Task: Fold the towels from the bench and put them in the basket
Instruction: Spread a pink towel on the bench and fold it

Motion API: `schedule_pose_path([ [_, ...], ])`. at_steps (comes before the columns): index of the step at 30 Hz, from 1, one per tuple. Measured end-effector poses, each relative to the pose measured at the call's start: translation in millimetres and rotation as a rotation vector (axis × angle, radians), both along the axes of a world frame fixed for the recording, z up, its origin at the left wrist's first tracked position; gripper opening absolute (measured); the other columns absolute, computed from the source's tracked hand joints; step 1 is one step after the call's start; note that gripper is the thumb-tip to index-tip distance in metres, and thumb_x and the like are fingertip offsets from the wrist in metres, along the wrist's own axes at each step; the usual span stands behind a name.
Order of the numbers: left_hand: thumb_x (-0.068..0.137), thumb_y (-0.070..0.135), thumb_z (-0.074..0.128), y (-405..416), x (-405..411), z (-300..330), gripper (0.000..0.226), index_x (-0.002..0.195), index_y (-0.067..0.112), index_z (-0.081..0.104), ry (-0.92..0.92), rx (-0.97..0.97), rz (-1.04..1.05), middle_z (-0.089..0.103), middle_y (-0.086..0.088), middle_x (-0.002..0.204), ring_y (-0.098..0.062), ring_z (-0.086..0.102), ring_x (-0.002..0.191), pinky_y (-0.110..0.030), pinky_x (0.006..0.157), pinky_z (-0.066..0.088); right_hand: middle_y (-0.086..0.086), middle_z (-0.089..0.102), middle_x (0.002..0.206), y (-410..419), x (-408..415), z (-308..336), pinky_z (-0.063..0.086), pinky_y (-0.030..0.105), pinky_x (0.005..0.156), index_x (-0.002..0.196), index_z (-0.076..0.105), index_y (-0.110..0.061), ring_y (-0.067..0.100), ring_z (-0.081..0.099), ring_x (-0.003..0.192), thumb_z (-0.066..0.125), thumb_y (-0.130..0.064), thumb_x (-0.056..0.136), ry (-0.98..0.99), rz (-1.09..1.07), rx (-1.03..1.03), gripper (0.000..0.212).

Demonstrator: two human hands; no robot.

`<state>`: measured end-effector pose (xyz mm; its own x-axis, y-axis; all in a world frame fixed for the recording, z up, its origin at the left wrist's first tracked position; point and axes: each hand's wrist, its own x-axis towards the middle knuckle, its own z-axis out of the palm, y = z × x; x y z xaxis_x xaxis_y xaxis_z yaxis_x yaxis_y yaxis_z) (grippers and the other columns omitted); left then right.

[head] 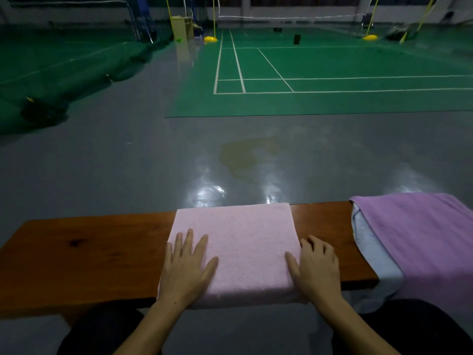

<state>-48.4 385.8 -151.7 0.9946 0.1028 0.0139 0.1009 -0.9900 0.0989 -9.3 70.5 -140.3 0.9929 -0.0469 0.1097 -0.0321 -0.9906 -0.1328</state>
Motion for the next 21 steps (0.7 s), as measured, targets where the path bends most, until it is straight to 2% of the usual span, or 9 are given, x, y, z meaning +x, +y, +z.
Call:
schedule_pose_path([
  [2, 0.097, 0.072, 0.019, 2.8, -0.1, 2.7, 0.076, 0.155, 0.033, 0.048, -0.075, -0.004, 0.029, 0.036, -0.009, 0.167, -0.035, 0.028, 0.156, -0.055, 0.125, 0.021, 0.005, 0.063, 0.121, -0.4, 3.4, 4.4, 0.051, 0.039, 0.089, 0.115, 0.066, -0.026, 0.025, 0.056, 0.107, 0.056, -0.067, 0.093, -0.067, -0.062, 0.009, 0.047],
  [4, 0.097, 0.068, 0.029, 3.8, 2.7, 4.2, 0.066, 0.135, 0.028, 0.067, -0.178, -0.038, 0.005, 0.056, -0.008, 0.153, -0.034, 0.048, 0.144, -0.054, 0.117, 0.037, -0.001, 0.063, 0.108, 0.1, 7.5, 7.8, 0.053, 0.035, 0.084, 0.103, 0.064, -0.03, 0.018, 0.054, 0.096, 0.057, -0.07, 0.091, -0.023, -0.115, 0.056, 0.042],
  [6, 0.098, 0.061, 0.04, 0.5, 7.4, 5.9, 0.053, 0.123, 0.027, 0.072, -0.27, -0.145, -0.045, 0.063, -0.005, 0.146, -0.029, 0.055, 0.136, -0.048, 0.113, 0.044, -0.008, 0.066, 0.095, -1.1, 13.1, 12.8, 0.056, 0.033, 0.077, 0.088, 0.063, -0.03, 0.011, 0.059, 0.085, 0.058, -0.067, 0.092, 0.034, -0.123, 0.194, 0.038],
  [9, 0.098, 0.051, 0.055, -15.9, 18.7, 15.4, 0.037, 0.121, 0.028, 0.074, -0.326, -0.344, -0.139, 0.066, 0.004, 0.14, -0.017, 0.058, 0.13, -0.037, 0.11, 0.048, -0.013, 0.065, 0.076, -1.4, 18.6, 23.1, 0.053, 0.025, 0.063, 0.078, 0.065, -0.027, 0.008, 0.062, 0.066, 0.065, -0.058, 0.095, 0.15, -0.099, 0.315, 0.036],
  [12, 0.098, 0.042, 0.062, -40.8, 35.6, 27.7, 0.026, 0.116, 0.029, 0.075, -0.345, -0.424, -0.295, 0.072, 0.009, 0.128, -0.009, 0.063, 0.118, -0.035, 0.103, 0.057, -0.014, 0.065, 0.079, 0.5, 23.2, 27.0, 0.06, 0.029, 0.07, 0.085, 0.064, -0.029, 0.008, 0.064, 0.069, 0.07, -0.052, 0.095, 0.155, -0.075, 0.427, 0.025],
  [15, 0.101, 0.038, 0.062, -67.6, 51.3, 39.9, 0.018, 0.113, 0.03, 0.073, -0.285, -0.508, -0.399, 0.073, 0.014, 0.115, -0.003, 0.063, 0.104, -0.031, 0.091, 0.058, -0.012, 0.068, 0.09, 4.7, 23.3, 30.1, 0.062, 0.026, 0.074, 0.095, 0.065, -0.026, 0.008, 0.068, 0.08, 0.079, -0.034, 0.092, 0.161, -0.004, 0.743, 0.016],
  [18, 0.102, 0.041, 0.06, -87.8, 56.8, 48.8, 0.019, 0.115, 0.033, 0.07, -0.198, -0.705, -0.408, 0.072, 0.019, 0.106, -0.003, 0.066, 0.094, -0.03, 0.082, 0.06, -0.01, 0.071, 0.095, 14.3, 18.9, 34.6, 0.061, 0.023, 0.073, 0.101, 0.065, -0.027, 0.008, 0.07, 0.089, 0.082, -0.027, 0.089, 0.088, 0.064, 0.963, 0.021],
  [21, 0.103, 0.041, 0.06, -91.1, 59.0, 53.8, 0.025, 0.127, 0.041, 0.062, -0.129, -0.729, -0.426, 0.072, 0.018, 0.103, -0.002, 0.068, 0.09, -0.027, 0.083, 0.062, -0.012, 0.07, 0.099, 26.0, 15.4, 36.0, 0.061, 0.024, 0.079, 0.107, 0.064, -0.029, 0.004, 0.068, 0.097, 0.084, -0.026, 0.089, 0.05, 0.158, 1.054, 0.027],
])
